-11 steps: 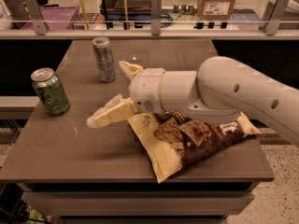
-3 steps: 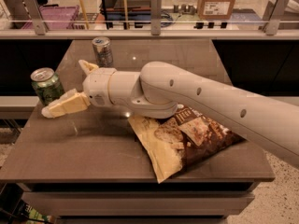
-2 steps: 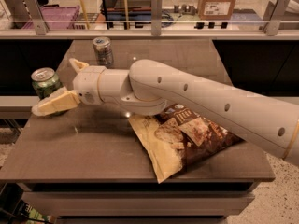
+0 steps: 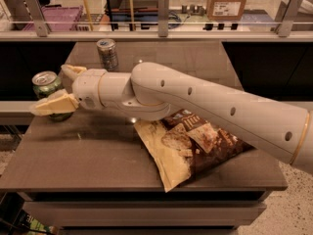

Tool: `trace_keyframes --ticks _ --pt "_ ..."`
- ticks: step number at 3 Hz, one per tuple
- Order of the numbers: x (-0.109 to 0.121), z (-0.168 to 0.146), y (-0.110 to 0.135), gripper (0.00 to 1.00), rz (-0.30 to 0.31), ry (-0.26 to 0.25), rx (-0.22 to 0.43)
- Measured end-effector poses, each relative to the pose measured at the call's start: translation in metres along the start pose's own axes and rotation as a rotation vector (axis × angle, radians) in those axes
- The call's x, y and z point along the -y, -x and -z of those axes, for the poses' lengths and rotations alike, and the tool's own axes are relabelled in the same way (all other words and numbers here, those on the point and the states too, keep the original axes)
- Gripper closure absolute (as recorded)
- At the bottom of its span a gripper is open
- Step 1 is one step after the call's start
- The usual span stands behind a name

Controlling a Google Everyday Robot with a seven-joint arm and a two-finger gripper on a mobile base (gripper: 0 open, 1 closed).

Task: Pick green can

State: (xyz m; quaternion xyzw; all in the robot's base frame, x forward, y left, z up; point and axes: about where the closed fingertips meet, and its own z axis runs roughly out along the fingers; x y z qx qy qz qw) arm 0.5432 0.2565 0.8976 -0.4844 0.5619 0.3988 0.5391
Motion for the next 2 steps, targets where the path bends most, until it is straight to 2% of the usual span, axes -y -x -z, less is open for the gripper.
trace_keyframes --ticks 2 --pt "-0.0034 -0.0028 0.0019 0.64 0.002 0.007 0.001"
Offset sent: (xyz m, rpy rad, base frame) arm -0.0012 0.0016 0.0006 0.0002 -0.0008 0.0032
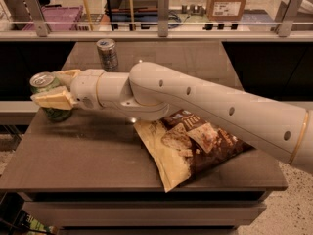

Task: Pick green can

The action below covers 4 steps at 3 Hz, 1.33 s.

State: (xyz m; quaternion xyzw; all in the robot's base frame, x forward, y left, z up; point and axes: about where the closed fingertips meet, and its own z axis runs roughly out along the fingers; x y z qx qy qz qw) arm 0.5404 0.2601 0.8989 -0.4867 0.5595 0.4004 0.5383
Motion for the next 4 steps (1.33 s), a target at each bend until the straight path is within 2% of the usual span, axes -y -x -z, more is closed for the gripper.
trace_keyframes --ticks 1,2,3,4 --pt "-0.0017 -0.0014 0.0009 0.87 0.001 0.003 0.001" --pt "-0.0032 -0.0026 0.0018 1.0 0.002 0.006 0.001" --pt "-0.0033 -0.0027 0.0019 1.0 0.002 0.007 0.001" --pt "-0.0032 0.001 0.0054 1.0 -0.003 0.028 0.008"
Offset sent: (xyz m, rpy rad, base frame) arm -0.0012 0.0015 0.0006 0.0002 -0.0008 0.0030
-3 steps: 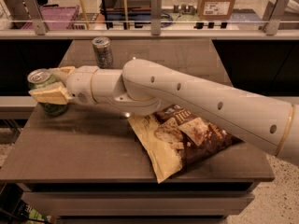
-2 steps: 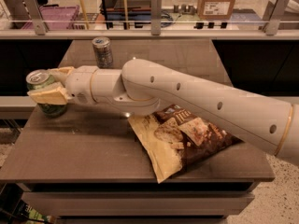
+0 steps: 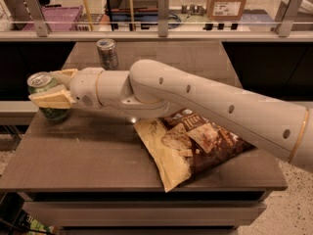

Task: Pick green can

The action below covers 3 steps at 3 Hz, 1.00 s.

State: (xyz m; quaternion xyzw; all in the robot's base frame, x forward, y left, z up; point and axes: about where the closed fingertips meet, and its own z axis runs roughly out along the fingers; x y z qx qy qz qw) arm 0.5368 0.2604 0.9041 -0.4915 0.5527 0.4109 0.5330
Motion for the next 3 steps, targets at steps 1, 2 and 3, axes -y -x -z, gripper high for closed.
trace_keyframes --ticks 1,2,3 --pt "0.004 0.013 0.01 1.0 0.006 0.027 0.015" --pt "0.009 0.024 0.025 1.0 0.032 0.04 0.023" --pt "0.014 0.031 0.044 1.0 0.059 0.052 0.018"
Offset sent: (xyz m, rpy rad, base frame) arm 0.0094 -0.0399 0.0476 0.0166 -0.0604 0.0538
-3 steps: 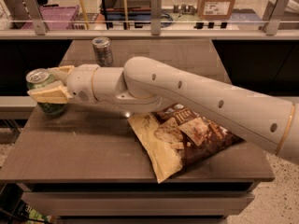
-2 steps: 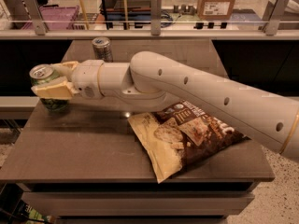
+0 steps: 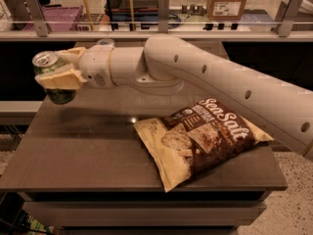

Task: Pick green can

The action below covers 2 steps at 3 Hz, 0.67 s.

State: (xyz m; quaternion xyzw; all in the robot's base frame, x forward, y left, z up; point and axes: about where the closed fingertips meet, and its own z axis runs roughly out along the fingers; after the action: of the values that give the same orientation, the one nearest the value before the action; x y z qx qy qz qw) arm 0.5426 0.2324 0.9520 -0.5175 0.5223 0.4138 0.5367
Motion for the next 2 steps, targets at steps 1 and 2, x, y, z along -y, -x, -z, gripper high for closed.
trace_keyframes --ticks 1,2 --pt "0.008 0.005 0.018 1.0 0.035 0.025 -0.001" --pt "0.016 0.01 0.038 1.0 0.081 0.06 0.011"
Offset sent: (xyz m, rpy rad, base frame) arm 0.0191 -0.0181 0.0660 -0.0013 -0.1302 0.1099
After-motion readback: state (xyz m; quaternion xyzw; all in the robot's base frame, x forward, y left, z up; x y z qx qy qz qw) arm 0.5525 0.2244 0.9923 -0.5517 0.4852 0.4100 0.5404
